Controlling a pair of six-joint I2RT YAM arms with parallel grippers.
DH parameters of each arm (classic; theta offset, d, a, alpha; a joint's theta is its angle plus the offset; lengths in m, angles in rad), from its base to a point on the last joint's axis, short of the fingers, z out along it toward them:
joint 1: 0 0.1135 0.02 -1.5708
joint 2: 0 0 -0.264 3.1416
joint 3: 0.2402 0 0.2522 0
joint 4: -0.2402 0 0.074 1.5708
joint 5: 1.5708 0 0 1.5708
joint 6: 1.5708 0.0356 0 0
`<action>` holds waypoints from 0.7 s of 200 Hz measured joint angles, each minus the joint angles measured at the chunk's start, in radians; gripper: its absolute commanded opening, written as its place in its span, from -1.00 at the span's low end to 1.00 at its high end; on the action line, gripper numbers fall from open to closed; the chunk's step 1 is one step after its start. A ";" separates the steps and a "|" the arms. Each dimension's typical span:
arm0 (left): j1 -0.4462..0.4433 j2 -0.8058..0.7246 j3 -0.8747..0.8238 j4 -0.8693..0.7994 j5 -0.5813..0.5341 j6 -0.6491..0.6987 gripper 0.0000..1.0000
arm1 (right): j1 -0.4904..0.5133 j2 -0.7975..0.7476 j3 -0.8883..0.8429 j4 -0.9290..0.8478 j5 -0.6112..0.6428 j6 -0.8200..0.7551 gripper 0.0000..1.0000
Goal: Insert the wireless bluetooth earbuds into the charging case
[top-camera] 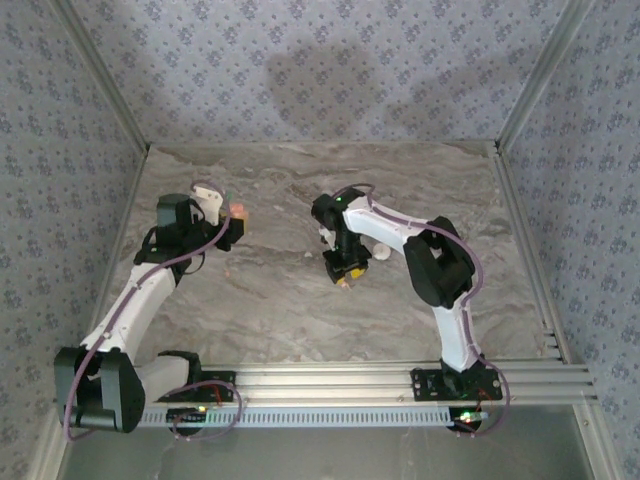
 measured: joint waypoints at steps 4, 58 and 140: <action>0.000 0.000 0.000 0.000 0.000 0.000 -0.72 | 0.000 0.004 0.000 0.003 -0.002 0.000 -0.15; 0.000 0.001 0.000 -0.001 0.000 0.004 -0.72 | 0.000 0.025 -0.002 0.044 -0.006 -0.002 -0.23; 0.000 0.010 0.013 -0.002 0.000 0.007 -0.72 | 0.006 0.068 -0.015 0.069 0.006 -0.003 -0.27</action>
